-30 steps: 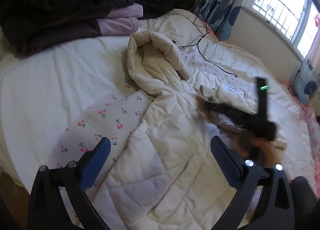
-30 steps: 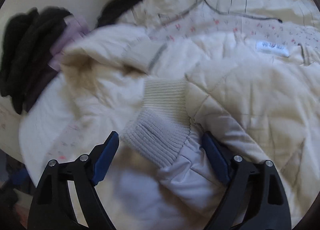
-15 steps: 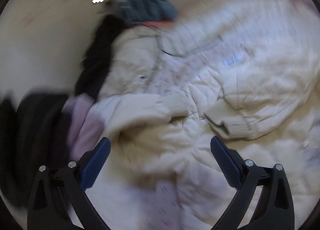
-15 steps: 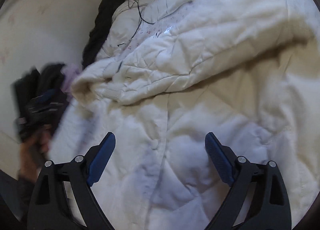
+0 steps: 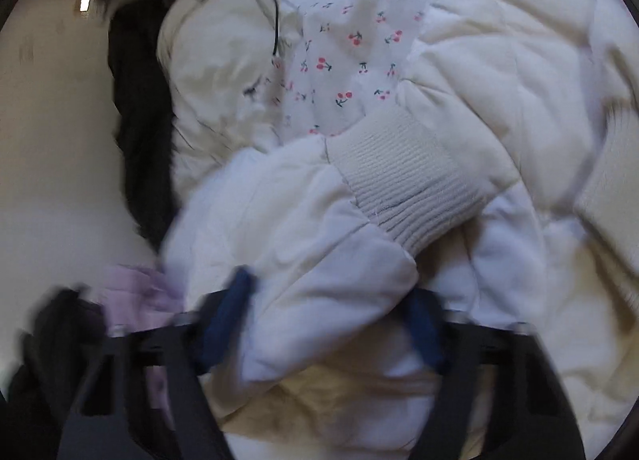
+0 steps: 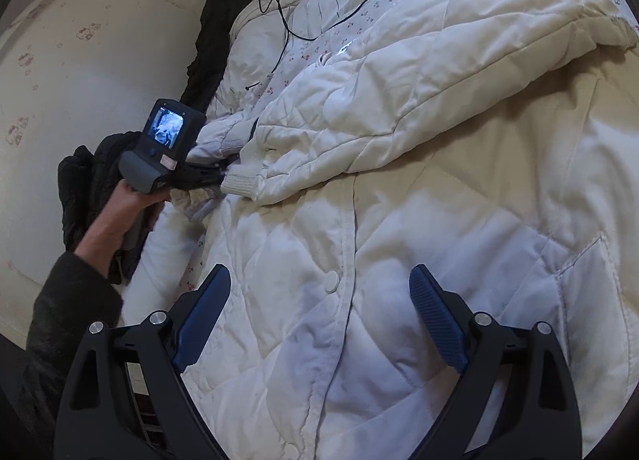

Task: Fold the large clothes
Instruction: 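Carry the sleeve across the jacket body with the right gripper while the left gripper grasps the other cuff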

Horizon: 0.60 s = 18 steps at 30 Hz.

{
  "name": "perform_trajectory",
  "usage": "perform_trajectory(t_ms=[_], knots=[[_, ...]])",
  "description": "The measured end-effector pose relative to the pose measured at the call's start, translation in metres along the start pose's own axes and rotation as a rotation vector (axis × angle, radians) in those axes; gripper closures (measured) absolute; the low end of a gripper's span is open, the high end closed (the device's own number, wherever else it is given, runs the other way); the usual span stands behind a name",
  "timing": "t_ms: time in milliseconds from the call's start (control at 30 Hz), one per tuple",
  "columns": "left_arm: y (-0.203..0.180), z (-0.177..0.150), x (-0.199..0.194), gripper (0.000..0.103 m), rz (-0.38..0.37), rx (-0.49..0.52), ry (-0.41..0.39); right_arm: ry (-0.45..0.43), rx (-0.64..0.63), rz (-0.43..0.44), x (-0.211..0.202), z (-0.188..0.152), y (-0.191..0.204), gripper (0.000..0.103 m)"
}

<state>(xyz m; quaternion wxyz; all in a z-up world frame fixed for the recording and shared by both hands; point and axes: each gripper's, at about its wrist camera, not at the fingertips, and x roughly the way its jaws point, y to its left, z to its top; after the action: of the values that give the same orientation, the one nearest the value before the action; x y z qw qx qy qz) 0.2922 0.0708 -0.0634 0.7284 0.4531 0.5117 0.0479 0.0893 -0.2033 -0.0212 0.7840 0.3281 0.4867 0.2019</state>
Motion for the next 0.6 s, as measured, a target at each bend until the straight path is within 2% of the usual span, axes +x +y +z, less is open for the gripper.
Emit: perform_trajectory(t_ms=[33, 100, 133, 233, 400, 500, 600], knots=[[0.008, -0.002, 0.000, 0.074, -0.019, -0.062, -0.011, 0.000, -0.002, -0.002, 0.000, 0.000, 0.000, 0.015], [0.020, -0.005, -0.006, 0.084, -0.056, -0.159, -0.044, -0.001, -0.007, -0.003, -0.001, -0.001, 0.002, 0.015], [0.032, -0.009, -0.014, 0.086, -0.103, -0.232, -0.071, -0.004, -0.010, -0.003, -0.002, 0.000, 0.003, 0.015], [0.067, -0.020, -0.041, 0.087, -0.262, -0.423, -0.164, -0.022, -0.028, 0.001, -0.005, 0.001, 0.011, 0.015], [0.104, -0.029, -0.110, 0.087, -0.505, -0.603, -0.349, -0.067, -0.033, 0.026, -0.021, 0.007, 0.016, 0.015], [0.112, -0.021, -0.162, 0.087, -0.634, -0.647, -0.468, -0.113, -0.011, 0.043, -0.038, 0.017, 0.012, 0.015], [0.101, -0.005, -0.221, 0.087, -0.755, -0.622, -0.585, -0.175, 0.024, 0.062, -0.059, 0.029, 0.004, 0.015]])
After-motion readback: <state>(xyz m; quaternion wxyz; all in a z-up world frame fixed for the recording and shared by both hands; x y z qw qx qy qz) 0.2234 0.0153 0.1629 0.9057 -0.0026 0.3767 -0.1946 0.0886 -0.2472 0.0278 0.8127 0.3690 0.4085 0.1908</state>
